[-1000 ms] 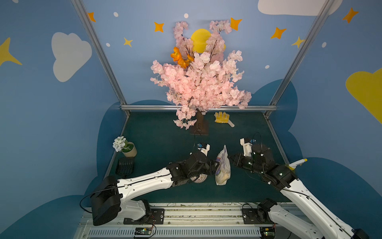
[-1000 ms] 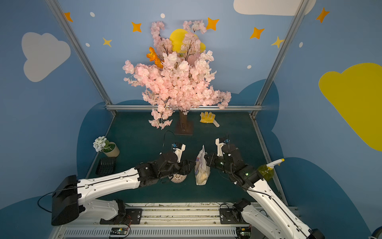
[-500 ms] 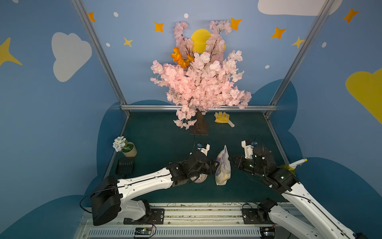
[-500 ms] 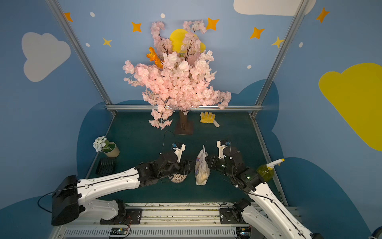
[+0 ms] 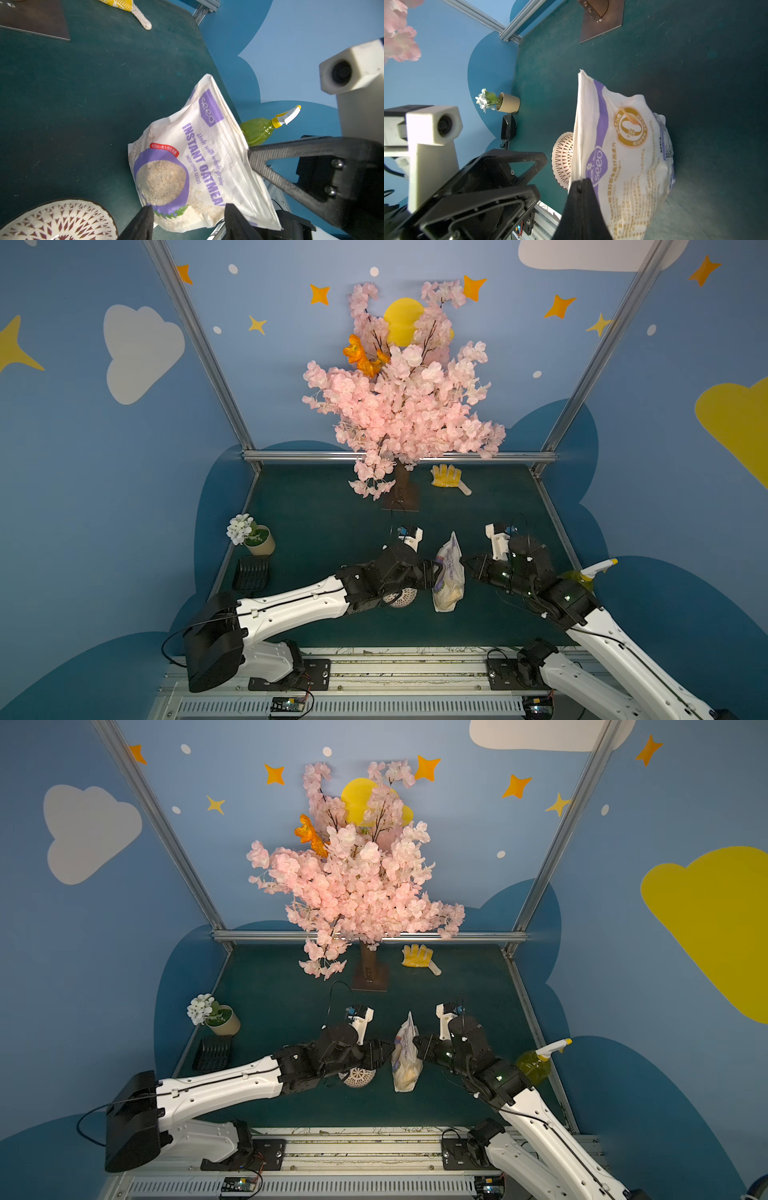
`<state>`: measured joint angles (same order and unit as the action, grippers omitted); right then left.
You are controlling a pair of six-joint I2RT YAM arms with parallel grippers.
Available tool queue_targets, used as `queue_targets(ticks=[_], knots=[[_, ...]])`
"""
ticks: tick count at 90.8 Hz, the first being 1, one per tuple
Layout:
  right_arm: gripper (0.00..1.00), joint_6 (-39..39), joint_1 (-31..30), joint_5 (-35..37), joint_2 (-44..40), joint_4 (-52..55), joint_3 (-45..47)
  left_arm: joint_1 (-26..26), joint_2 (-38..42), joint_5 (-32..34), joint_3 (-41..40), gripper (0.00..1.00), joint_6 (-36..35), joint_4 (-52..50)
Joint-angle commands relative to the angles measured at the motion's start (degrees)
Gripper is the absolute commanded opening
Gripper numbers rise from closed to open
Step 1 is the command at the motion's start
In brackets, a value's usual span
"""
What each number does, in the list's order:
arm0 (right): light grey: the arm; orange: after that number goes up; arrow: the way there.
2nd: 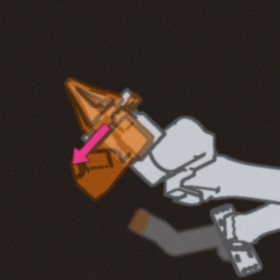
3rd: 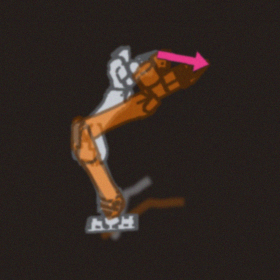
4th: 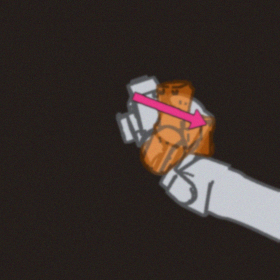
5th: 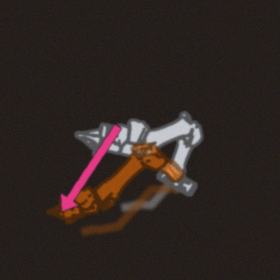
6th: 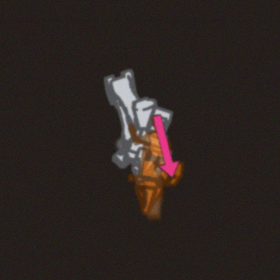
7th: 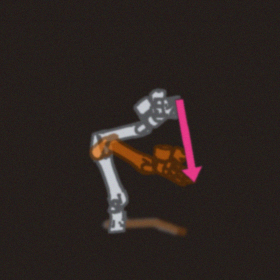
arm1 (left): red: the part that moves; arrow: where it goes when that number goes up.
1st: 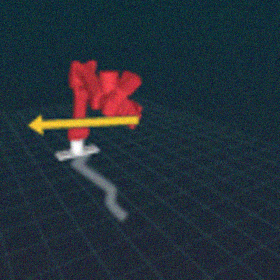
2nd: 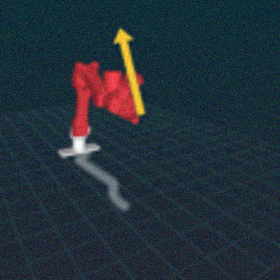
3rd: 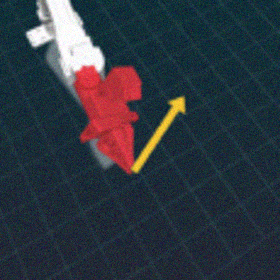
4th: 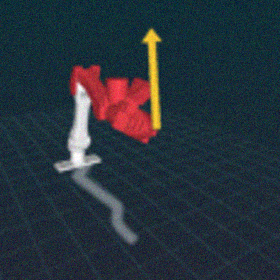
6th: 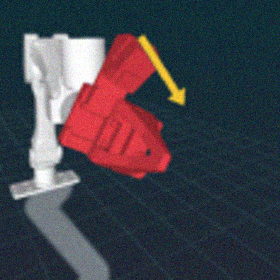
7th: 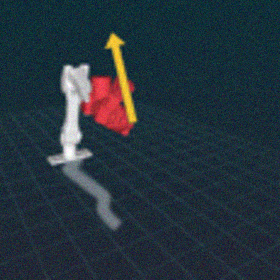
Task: Pour the oats into the breakfast bowl
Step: Open the oats bag at the center of the board.
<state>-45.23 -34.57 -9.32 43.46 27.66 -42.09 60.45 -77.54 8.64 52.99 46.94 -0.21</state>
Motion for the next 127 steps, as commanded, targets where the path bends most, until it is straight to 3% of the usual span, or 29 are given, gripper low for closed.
queue_targets(ticks=[1, 27, 35, 72, 81, 103, 110, 115, 127], knots=[[0.0, -0.31, 0.15, -0.25, -0.03, 1.49, 0.78, 0.09, -1.51, 0.6, 5.44, 0.6, 0.1, -0.66], [0.0, -0.39, 0.11, -0.78, 0.0, 0.99, 0.89, 0.64, -9.84, 2.91, 16.33, 0.56, -0.01, -6.43], [0.0, -0.38, 0.11, -0.79, 0.05, 0.95, 0.89, 0.62, -11.96, 2.71, 17.77, 0.49, 0.07, -6.93], [0.0, -0.25, 0.11, -1.14, 0.57, 0.47, 0.91, 0.73, -14.25, 3.41, 17.36, 0.41, 1.92, -7.23], [0.0, -0.36, 0.1, -1.03, 0.59, 0.33, 0.87, 0.68, -14.67, 3.3, 17.71, 0.33, 1.68, -7.24], [0.0, 0.48, -0.02, -0.79, 0.33, 0.99, 0.53, 0.73, -15.99, 3.86, 19.13, 0.3, 1.11, -7.24], [0.0, 0.94, -0.05, -0.63, 0.31, 1.54, 0.31, 0.77, -16.56, 3.54, 20.12, 0.2, 0.84, -7.08], [0.0, 1.95, -0.04, -0.09, 0.29, 2.43, -0.21, 0.73, -16.88, 3.39, 20.8, 0.05, 0.44, -6.99], [0.0, 8.44, 0.02, 5.55, 0.51, 7.85, -4.46, 0.72, -15.76, 5.29, 22.84, 0.03, -2.57, -10.09]])
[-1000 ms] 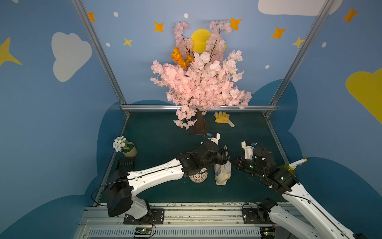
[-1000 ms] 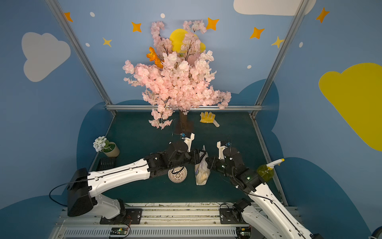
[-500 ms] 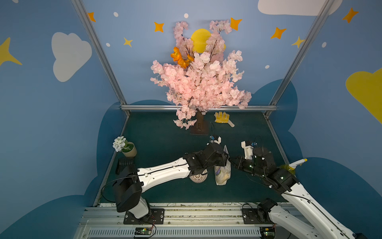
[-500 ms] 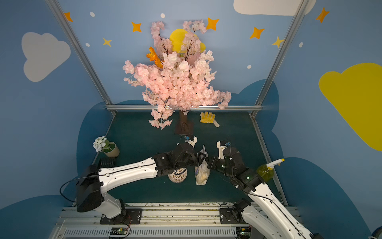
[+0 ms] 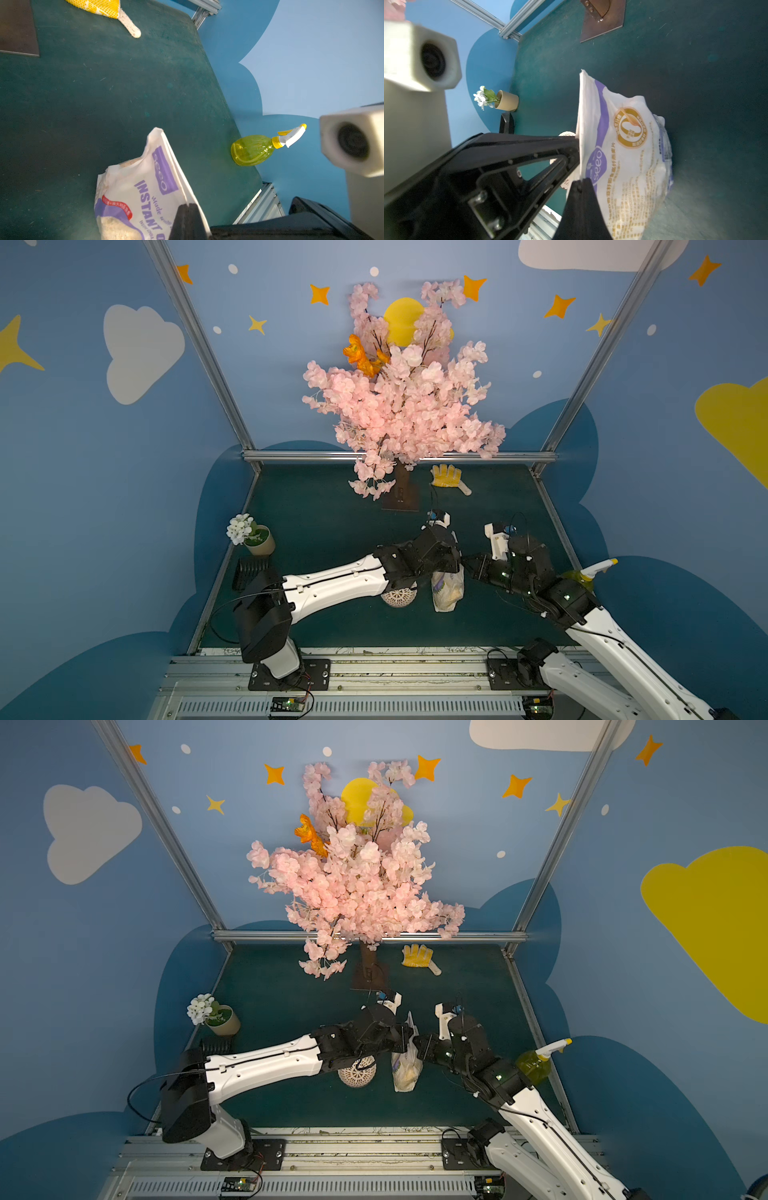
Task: Pour the oats into the breakfast bowl
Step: Open the oats bag at the center of the board.
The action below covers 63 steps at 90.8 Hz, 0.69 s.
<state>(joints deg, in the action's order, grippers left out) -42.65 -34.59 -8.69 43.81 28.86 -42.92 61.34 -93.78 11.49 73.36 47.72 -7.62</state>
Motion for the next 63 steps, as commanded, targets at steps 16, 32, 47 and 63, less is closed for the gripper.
queue_targets(ticks=[16, 32, 47, 63], knots=[[0.0, 12.29, 0.03, 14.01, 2.8, 13.97, -11.44, -0.19, 4.04, 5.97, 5.34, 0.03, -8.43, -9.93], [0.0, 14.85, 0.05, 11.97, 4.44, 14.77, -15.3, -0.17, 5.78, 4.69, 6.12, 0.03, -8.42, -12.16], [0.0, 13.33, -0.02, 9.75, 3.11, 11.57, -13.03, -0.1, 4.09, 2.33, 4.15, 0.03, -6.4, -9.3], [0.0, 11.98, 0.04, 7.81, 2.66, 10.95, -10.13, -0.16, 1.88, 0.24, 5.35, 0.45, -6.55, -8.86]])
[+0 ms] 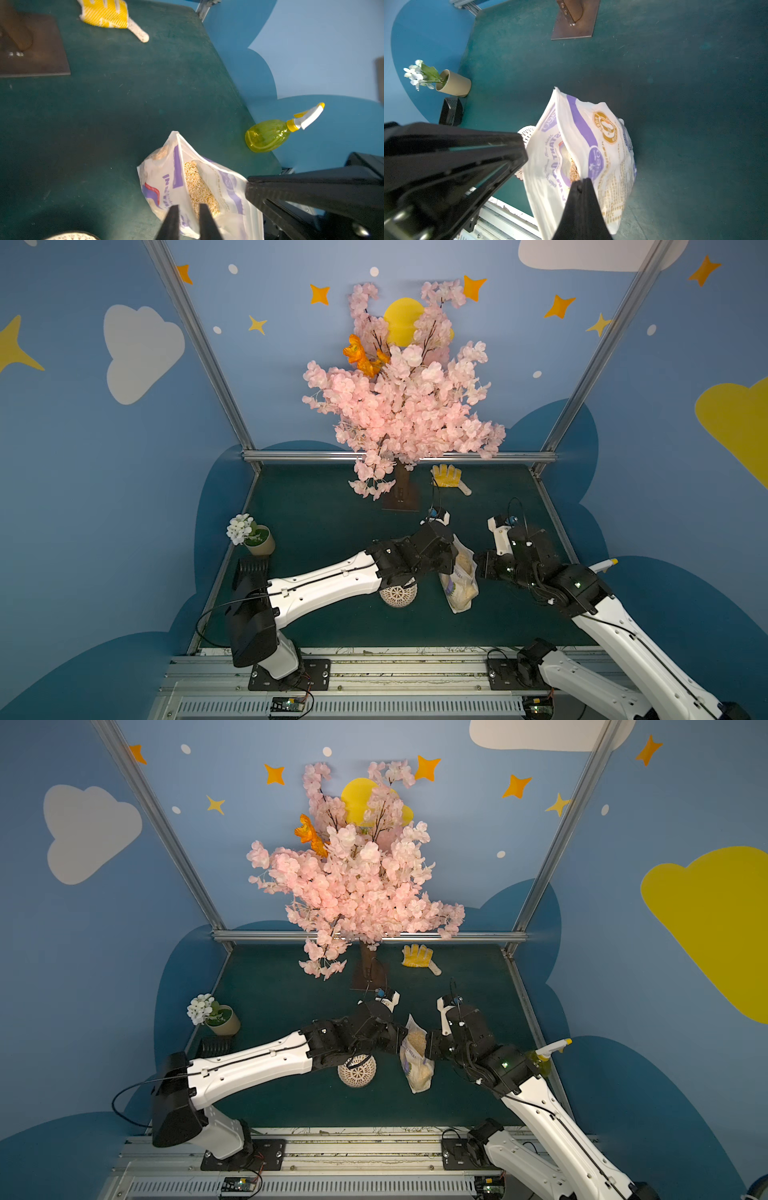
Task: Pour the oats into the breakfast bowl
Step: Open the oats bag at the center of the board.
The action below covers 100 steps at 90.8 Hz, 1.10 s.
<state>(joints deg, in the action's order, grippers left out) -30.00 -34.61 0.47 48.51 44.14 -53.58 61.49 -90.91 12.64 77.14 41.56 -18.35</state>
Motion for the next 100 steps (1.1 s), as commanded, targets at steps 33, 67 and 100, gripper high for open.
queue_targets(ticks=[33, 67, 100], knots=[[0.0, -1.02, 0.05, -0.29, -4.2, -5.73, 2.43, -0.31, -6.78, -1.54, 4.04, 0.53, -1.58, 1.02], [0.0, 8.57, 0.2, 17.69, -0.22, -5.14, -3.12, -1.69, -8.98, 3.78, 16.29, 0.03, -11.56, -12.23], [0.0, 12.3, 2.08, 16.78, 7.79, -15.12, -2.83, -6.21, -11.72, -0.96, 19.18, 0.03, -10.48, -12.8]])
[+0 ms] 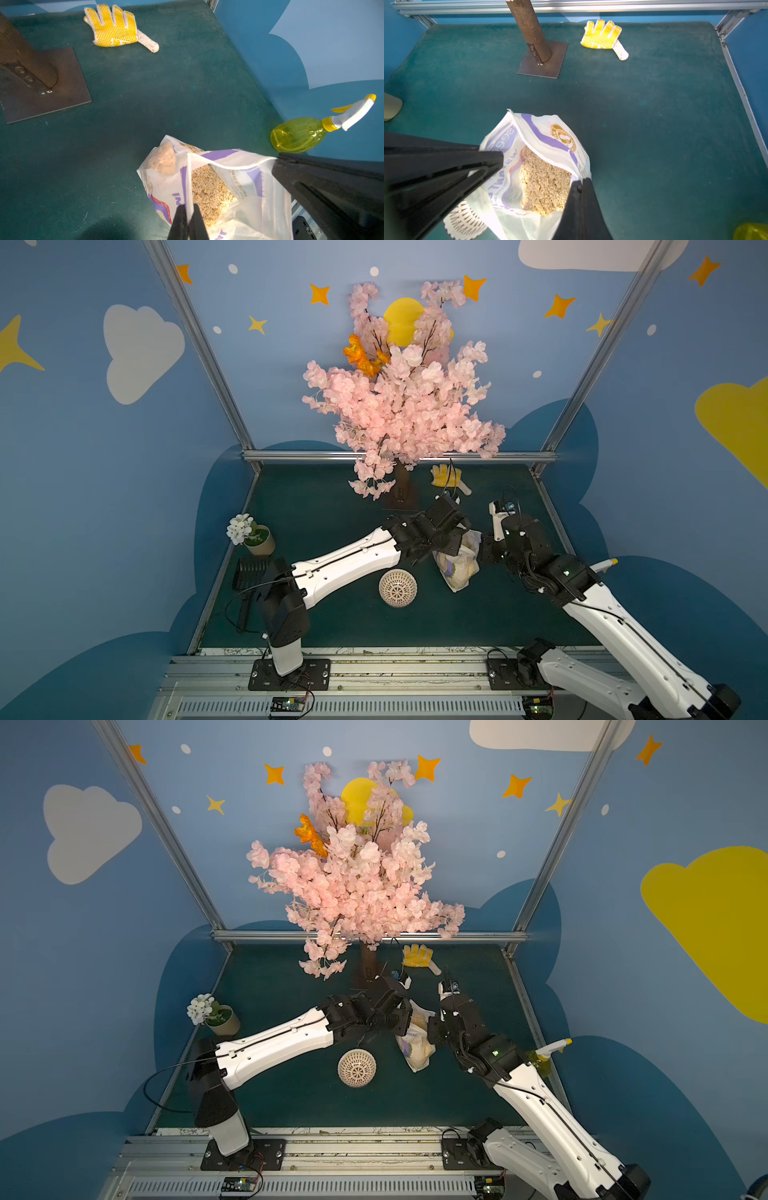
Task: Pour the oats into the breakfast bowl
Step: Open the oats bag at the center of the board.
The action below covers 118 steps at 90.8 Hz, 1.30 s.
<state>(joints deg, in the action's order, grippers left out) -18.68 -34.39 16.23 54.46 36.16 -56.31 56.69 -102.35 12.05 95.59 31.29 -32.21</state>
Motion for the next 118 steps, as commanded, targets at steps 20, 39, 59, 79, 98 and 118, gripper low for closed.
queue_targets(ticks=[20, 39, 59, 79, 98, 118], knots=[[0.0, -2.51, 3.14, -6.9, 8.57, -12.63, 1.36, -2.61, -3.89, -0.06, 1.91, 0.03, 0.68, 0.91], [0.54, -2.64, 2.98, -11.84, 3.43, -8.88, 3.76, -2.93, -3.99, 0.09, 1.4, 0.03, 0.92, 0.48], [0.96, -6.84, 1.04, -12.18, -13.31, -6.23, 14.59, -3.22, -3.21, -0.42, 1.09, 0.03, 0.5, 0.48], [0.98, -11.15, -7.99, -4.84, -27.25, -15.46, 33.58, -3.41, -2.17, -1.04, 1.0, 0.03, 0.16, 0.48], [0.98, -8.87, -18.85, 11.4, -23.77, -35.49, 48.38, -3.38, -1.86, -1.16, 1.03, 0.03, -0.16, 0.13], [0.98, -5.38, -19.84, 14.71, -10.34, -47.42, 48.77, -3.42, -1.88, -1.48, 1.4, 0.03, 0.0, 0.13]])
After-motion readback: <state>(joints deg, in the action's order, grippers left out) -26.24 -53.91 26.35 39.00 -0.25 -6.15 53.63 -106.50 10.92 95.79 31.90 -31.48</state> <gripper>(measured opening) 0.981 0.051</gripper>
